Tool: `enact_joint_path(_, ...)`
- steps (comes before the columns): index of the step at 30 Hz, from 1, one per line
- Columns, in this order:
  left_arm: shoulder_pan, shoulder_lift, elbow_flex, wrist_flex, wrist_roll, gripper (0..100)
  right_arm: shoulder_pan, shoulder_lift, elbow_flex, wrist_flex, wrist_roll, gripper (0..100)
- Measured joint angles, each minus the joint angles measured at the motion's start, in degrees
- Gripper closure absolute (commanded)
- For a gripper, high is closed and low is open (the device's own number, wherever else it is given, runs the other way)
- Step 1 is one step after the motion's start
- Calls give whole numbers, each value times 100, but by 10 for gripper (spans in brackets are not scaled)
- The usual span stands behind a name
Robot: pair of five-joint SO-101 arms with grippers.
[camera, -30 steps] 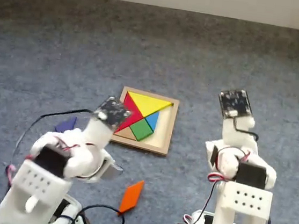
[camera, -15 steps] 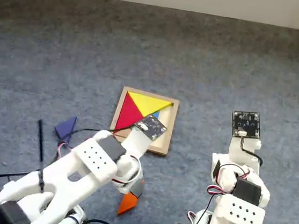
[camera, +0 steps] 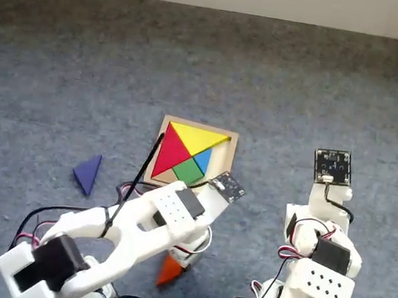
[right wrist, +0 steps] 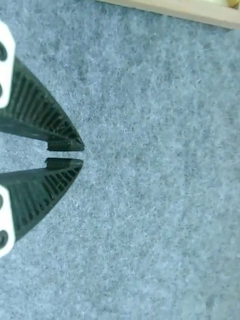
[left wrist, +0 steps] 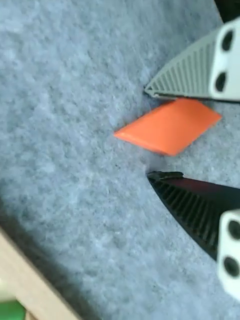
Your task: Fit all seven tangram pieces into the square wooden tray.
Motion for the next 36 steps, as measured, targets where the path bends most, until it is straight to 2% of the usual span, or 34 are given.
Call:
enact_joint_path(5, 79, 176, -211, 70, 9, 926, 9, 0, 0, 0, 0, 961)
enact_joint_path(8, 70, 220, -237, 62, -273, 953, 9, 0, 0, 0, 0, 961)
enact_joint_path(18, 18, 246, -932, 273, -624, 958, 9, 0, 0, 0, 0, 961)
enact_joint_path(24, -536, 229, -1943, 1090, -809, 954, 132, 0, 0, 0, 0, 961)
enact_joint_path(31, -677, -897, -2198, 2400, -809, 908, 176, 0, 0, 0, 0, 961)
enact_joint_path(36, -730, -2259, -1626, 2611, -809, 925, 176, 0, 0, 0, 0, 961)
